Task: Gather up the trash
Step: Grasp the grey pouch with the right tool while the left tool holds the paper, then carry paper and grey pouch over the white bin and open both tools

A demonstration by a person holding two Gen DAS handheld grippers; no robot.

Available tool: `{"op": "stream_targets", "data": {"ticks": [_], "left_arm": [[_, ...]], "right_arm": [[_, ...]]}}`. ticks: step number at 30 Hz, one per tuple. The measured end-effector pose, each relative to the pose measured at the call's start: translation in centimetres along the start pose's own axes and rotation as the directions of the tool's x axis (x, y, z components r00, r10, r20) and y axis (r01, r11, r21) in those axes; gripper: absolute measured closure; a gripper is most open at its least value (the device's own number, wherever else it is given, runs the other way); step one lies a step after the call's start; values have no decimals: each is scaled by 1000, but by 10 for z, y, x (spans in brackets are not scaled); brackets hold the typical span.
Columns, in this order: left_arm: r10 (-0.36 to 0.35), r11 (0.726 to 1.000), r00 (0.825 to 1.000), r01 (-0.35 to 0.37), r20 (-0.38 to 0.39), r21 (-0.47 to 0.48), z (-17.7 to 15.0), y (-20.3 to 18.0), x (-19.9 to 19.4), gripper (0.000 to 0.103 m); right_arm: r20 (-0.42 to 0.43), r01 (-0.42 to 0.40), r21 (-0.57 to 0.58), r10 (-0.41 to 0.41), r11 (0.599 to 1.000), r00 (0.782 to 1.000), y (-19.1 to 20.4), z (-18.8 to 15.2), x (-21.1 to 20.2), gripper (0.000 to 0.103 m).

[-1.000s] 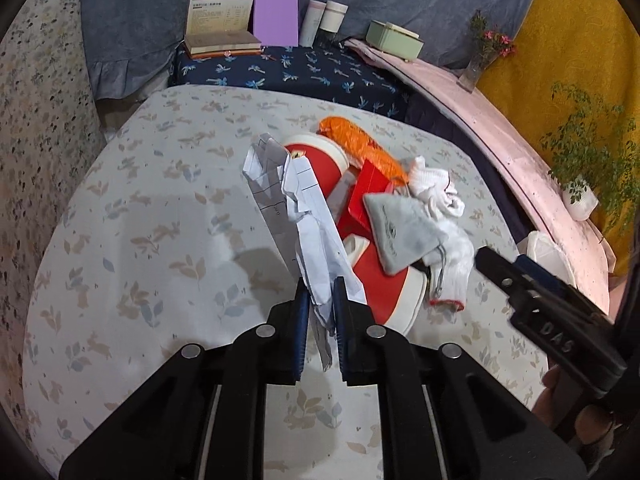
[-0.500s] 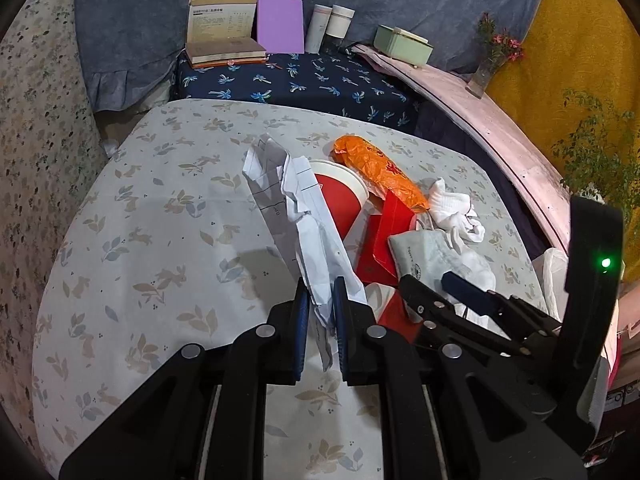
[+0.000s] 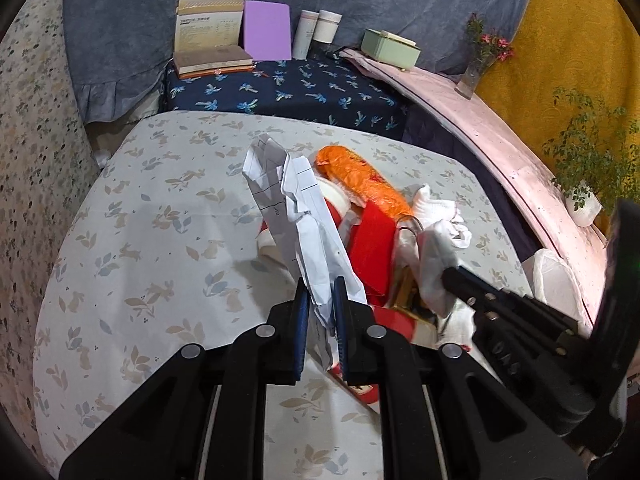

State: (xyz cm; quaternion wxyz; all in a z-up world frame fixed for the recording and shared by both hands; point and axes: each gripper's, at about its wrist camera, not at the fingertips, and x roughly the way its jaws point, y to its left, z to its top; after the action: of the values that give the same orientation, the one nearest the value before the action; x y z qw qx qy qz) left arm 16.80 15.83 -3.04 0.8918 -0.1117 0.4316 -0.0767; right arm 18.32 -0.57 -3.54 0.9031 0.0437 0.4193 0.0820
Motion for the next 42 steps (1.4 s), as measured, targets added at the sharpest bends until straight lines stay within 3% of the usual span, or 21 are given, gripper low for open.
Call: {"op": "stream_targets", "data": {"ticks": [11,19,28,42], "left_arm": [[-103,988,994,98,38,122,14,-85,-20,91],[-209,949,978,199,14,246,14,-180,-20,91],[-343,866,937,342,-66,364,-3,-284,-7,91],[-376,783,913,403,-156,473,-29,-379,25,90]], "right_arm": [[196,52,86,-69,995,978,-67,26,-99,100],[270,143,181,-189,973,944,-143,29,-153,100],[248,259,302,-338,918,908,-236,8,-181,100],[157,323,425,-420,846,894,-331,-30,-182,100]]}}
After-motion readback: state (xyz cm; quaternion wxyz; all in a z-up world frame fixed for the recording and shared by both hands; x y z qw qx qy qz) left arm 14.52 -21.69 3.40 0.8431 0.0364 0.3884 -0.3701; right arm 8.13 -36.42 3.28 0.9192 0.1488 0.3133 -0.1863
